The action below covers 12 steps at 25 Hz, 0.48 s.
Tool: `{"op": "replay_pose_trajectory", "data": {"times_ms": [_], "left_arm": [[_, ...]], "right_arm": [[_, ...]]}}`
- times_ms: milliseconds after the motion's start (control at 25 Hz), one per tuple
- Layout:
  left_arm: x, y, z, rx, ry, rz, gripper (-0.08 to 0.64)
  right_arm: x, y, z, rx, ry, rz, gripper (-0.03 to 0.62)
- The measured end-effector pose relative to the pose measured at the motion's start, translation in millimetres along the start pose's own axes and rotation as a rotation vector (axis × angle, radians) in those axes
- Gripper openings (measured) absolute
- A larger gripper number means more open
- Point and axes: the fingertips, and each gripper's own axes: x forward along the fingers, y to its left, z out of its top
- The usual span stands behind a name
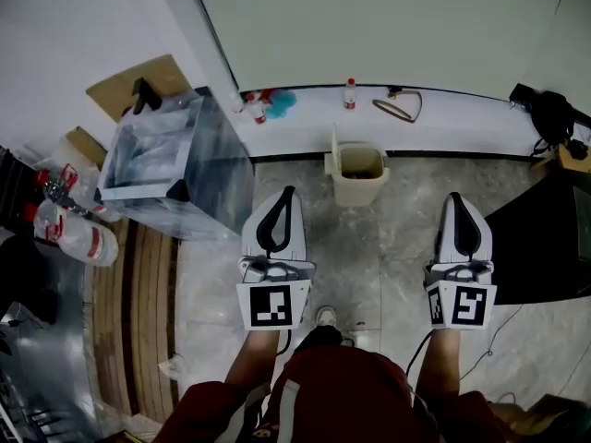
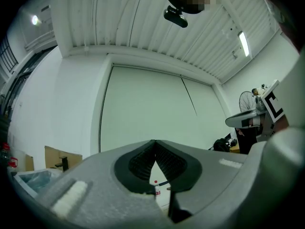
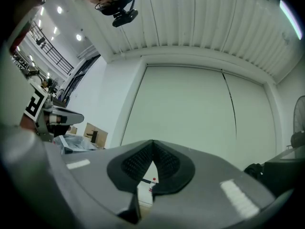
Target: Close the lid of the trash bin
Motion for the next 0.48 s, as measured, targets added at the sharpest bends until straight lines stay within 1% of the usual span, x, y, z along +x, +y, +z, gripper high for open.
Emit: {"op": "replay_pose_trajectory", "data": {"times_ms": [240, 480], "left_arm": [[29.7, 31.1, -16.2, -0.009, 0.014, 0.0, 0.005], [53.9, 39.5, -26.2, -0.027, 0.017, -0.017, 0.005]], "right_arm": [[43.6, 12.9, -8.4, 0.004, 0.0, 0.001, 0.0], [71.0, 13.8, -21.1, 0.007, 0.006, 0.007, 0.0]]}}
